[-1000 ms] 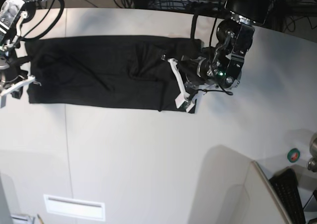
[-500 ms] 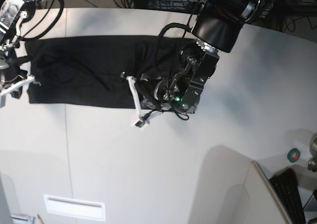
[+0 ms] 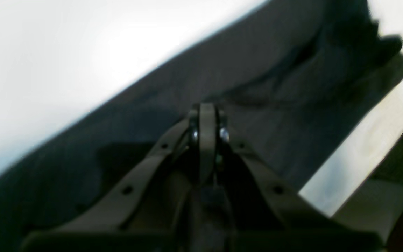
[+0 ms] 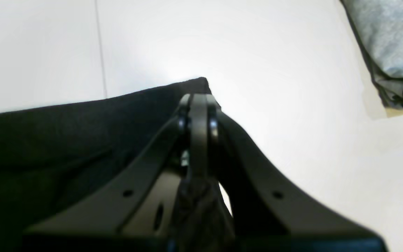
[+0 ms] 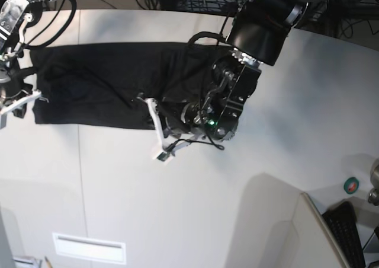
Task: Layout the t-shirt on the table in an organized manner, then fold the t-shirt properly
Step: 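Press and adjust the folded strip with the left gripper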
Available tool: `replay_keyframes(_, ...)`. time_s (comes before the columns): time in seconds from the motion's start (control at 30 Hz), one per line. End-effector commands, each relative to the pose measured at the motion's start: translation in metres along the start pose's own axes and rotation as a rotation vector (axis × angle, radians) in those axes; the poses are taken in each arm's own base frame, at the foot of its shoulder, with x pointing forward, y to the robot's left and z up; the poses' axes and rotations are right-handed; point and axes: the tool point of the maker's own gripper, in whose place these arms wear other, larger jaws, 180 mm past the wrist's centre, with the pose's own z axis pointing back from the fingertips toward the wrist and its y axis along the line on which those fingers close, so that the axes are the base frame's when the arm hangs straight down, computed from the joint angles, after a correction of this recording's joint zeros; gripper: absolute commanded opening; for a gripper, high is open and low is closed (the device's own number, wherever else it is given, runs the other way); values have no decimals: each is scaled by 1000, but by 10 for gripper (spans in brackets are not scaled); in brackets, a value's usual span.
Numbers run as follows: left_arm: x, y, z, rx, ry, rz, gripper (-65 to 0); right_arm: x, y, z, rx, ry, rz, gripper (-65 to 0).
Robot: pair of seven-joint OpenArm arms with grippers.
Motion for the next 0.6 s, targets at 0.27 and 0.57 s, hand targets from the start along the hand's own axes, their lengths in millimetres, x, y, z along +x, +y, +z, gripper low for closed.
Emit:
replay_keyframes(0.27, -18, 6, -1, 8, 30, 27, -650, 20, 0, -1, 4, -61, 2, -650)
replay_keyframes(0.57, 21, -10, -33, -41, -50, 77, -650, 17, -2, -2, 2, -52, -5, -650)
